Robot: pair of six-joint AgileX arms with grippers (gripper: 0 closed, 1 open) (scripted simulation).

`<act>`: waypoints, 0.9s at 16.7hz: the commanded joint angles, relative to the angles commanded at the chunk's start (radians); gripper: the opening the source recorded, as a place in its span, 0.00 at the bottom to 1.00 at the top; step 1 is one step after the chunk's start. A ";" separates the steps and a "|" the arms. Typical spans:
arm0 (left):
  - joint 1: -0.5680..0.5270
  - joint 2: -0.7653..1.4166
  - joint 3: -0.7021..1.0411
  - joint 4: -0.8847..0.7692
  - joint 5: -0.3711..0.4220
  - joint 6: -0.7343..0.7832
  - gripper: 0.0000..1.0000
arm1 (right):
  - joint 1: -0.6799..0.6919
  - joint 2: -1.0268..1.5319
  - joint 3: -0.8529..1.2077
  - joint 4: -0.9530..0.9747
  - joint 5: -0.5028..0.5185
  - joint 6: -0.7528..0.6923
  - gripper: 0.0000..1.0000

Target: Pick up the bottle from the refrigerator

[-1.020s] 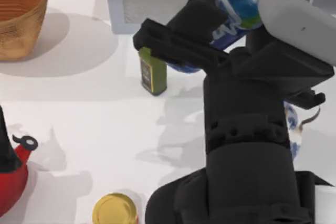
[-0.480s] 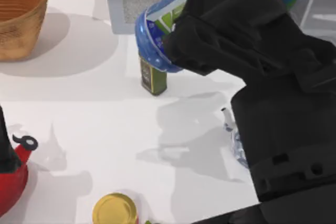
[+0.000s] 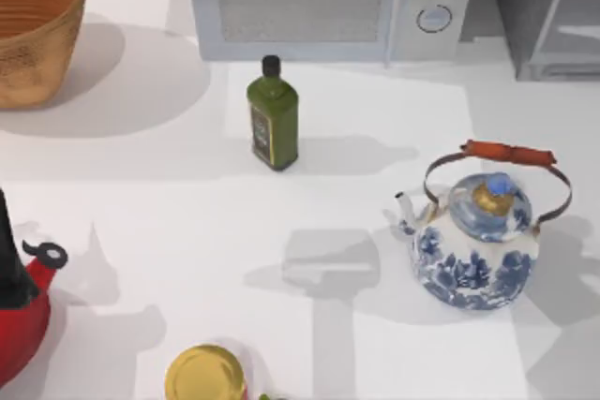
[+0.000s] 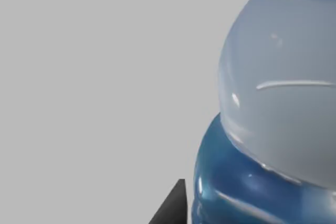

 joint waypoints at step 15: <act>0.000 0.000 0.000 0.000 0.000 0.000 1.00 | 1.622 1.321 -0.086 0.029 1.349 1.781 0.00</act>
